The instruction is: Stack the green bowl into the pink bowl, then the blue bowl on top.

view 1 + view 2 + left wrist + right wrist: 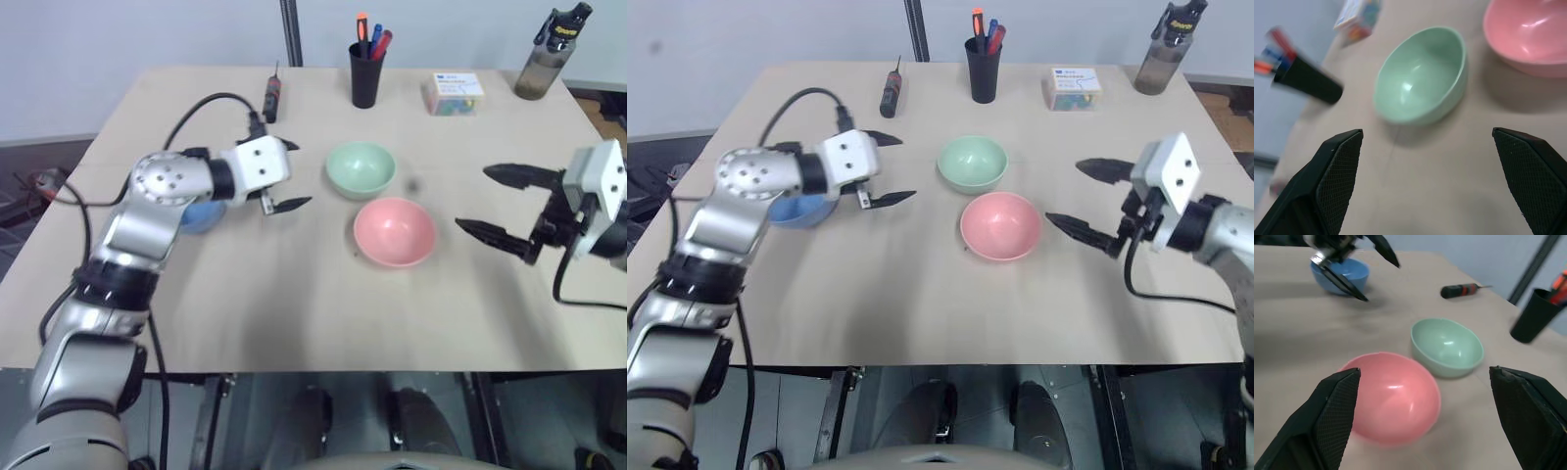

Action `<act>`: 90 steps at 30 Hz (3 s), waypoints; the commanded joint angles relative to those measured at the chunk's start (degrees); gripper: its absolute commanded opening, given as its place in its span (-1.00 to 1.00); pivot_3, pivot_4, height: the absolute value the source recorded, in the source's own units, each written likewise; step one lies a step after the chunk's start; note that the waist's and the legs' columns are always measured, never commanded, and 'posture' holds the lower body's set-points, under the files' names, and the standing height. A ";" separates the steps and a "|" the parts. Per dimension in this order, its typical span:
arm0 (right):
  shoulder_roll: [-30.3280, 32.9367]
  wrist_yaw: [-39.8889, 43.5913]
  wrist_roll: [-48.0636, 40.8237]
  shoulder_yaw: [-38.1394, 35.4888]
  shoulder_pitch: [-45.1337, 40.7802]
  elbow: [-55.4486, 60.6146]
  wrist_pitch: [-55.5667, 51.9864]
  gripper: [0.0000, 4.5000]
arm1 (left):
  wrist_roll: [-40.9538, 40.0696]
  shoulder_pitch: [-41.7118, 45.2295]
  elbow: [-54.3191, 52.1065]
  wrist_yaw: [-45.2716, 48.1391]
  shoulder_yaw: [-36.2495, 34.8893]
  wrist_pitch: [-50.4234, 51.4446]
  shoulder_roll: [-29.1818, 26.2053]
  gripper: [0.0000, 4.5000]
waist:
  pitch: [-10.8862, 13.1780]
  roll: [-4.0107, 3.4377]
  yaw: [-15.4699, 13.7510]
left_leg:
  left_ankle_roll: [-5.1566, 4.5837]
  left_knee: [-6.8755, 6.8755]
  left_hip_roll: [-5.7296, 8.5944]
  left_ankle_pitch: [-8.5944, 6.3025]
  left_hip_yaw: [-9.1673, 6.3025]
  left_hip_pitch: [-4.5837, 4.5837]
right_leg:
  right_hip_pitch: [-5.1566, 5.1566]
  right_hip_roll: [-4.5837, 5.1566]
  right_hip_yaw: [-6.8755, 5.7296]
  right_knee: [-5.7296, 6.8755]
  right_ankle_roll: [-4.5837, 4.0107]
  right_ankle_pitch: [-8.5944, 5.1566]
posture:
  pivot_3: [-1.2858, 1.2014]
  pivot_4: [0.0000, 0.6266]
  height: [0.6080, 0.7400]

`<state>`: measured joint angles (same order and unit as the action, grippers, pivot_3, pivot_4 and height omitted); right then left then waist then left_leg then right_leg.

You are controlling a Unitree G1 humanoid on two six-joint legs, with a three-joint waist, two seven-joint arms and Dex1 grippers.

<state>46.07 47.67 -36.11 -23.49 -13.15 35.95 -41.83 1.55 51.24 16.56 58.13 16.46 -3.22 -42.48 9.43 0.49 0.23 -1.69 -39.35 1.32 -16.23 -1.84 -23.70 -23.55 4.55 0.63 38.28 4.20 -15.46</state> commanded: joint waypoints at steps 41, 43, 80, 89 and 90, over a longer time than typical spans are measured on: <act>1.08 -13.10 -8.16 -17.50 21.94 13.44 2.34 1.00 | -12.54 8.62 2.52 31.31 3.80 -15.18 12.55 -0.19 | 0.06 0.15 0.41 | -0.34 -0.68 -0.07 -0.19 -0.06 0.06 | 0.16 -0.08 0.02 0.54 0.03 -0.03 | 0.03 -0.52 1.00; 1.77 -12.96 -8.75 -15.47 20.70 13.34 2.36 1.00 | -10.83 8.64 2.60 27.73 2.01 -13.35 12.41 -0.03 | 0.07 0.15 0.45 | -0.38 -0.77 -0.06 -0.21 -0.08 0.02 | 0.17 -0.06 0.00 0.53 0.03 -0.03 | 0.03 -0.52 1.00; -8.81 6.28 2.97 24.96 -19.69 -14.07 15.73 1.00 | 18.26 -29.41 -40.96 -10.66 -13.73 54.35 -16.88 -0.03 | 0.14 0.27 0.45 | -0.20 -0.74 -0.30 -0.14 -0.10 -0.03 | -0.01 -0.10 0.12 0.59 0.02 -0.03 | 0.03 -0.52 1.00; -8.98 5.44 3.44 24.78 -19.14 -13.67 15.84 1.00 | 21.37 -29.72 -34.68 -15.34 -8.58 51.47 -16.87 -0.03 | 0.14 0.26 0.44 | -0.27 -0.73 -0.29 -0.18 -0.08 -0.03 | -0.03 -0.09 0.13 0.59 0.02 -0.03 | 0.03 -0.52 1.00; -8.96 5.38 3.53 24.75 -19.12 -13.71 15.89 1.00 | 21.14 -29.42 -33.96 -15.39 -8.11 50.87 -16.38 -0.21 | 0.14 0.26 0.42 | -0.26 -0.73 -0.29 -0.18 -0.08 -0.03 | -0.03 -0.09 0.13 0.59 0.02 -0.03 | 0.03 -0.52 1.00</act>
<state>37.02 53.34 -32.22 3.02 -31.96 20.16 -26.55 21.88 20.57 -17.79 43.91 8.04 49.16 -59.19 9.57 0.75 0.65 -1.94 -40.08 1.04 -16.39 -1.92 -23.73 -23.58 4.48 0.76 38.88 4.22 -15.48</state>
